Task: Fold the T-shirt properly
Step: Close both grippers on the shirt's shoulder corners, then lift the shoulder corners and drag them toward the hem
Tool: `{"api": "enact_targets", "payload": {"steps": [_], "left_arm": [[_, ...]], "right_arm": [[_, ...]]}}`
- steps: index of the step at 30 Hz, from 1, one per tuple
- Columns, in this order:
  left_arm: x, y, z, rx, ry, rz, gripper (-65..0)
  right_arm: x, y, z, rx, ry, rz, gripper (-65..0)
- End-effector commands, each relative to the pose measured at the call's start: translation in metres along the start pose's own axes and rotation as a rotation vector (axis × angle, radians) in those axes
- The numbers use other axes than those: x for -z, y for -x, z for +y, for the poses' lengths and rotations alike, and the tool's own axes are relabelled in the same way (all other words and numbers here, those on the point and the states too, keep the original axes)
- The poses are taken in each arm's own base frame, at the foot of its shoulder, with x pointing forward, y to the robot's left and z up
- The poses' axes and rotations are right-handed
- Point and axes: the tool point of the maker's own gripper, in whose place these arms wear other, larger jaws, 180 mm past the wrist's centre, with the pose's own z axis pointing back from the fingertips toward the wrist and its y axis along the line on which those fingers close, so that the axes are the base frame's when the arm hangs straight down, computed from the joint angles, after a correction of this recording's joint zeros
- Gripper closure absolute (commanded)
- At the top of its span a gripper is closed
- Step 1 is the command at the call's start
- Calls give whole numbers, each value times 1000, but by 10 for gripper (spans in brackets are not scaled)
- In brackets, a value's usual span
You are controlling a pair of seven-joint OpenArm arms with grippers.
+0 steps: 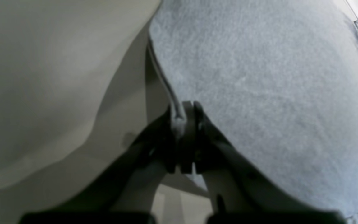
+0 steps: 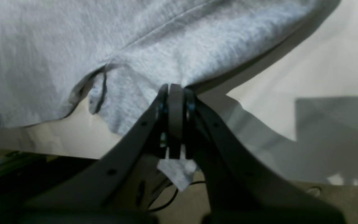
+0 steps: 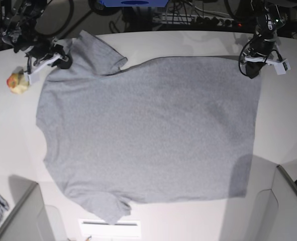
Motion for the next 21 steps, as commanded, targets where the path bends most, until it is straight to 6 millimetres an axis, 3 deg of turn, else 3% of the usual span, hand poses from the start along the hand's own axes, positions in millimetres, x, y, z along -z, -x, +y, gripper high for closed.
{"api": "enact_targets", "payload": {"steps": [1,11,21], "left_arm": [[-3,-11,-8,18,26,-35,0],[13,-30,-47,25,121,-74,0],[33,-50,-62,-32,119,-48,0]], "right_arm": [[-6,-15,9,-35,-20,-42,0],[-13,-59,43,-145,-59,-84,0],[-16,-100,64,-111,-92,-131,0]]}}
